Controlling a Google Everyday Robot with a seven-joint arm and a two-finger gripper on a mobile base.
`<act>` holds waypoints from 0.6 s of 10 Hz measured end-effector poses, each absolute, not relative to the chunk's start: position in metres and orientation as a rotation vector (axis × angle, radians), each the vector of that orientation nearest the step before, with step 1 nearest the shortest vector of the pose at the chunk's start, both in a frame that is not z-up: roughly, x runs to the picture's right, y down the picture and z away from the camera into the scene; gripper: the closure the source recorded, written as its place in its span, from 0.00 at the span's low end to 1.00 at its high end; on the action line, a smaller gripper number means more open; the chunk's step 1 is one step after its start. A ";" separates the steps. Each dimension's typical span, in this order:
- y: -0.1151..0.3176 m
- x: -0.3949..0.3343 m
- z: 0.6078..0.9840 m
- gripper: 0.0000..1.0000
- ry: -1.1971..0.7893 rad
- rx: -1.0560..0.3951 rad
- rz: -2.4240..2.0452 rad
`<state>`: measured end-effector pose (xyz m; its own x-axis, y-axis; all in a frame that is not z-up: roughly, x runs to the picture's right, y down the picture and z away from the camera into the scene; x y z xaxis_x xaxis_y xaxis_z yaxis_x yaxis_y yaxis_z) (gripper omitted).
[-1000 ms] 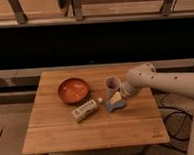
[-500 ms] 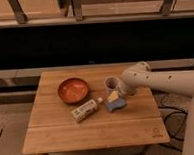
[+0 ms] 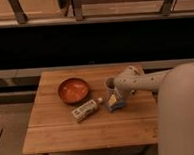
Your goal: Wipe the white sponge on the table
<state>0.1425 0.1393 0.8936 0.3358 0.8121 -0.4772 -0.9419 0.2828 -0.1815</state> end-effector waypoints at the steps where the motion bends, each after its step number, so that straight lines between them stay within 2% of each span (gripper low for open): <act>1: 0.147 0.144 0.901 0.20 0.349 -0.480 1.216; 2: 0.153 0.146 0.905 0.23 0.367 -0.487 1.226; 4: 0.159 0.140 0.907 0.41 0.389 -0.515 1.248; 5: 0.158 0.134 0.903 0.54 0.392 -0.528 1.255; 6: 0.157 0.130 0.899 0.61 0.392 -0.532 1.254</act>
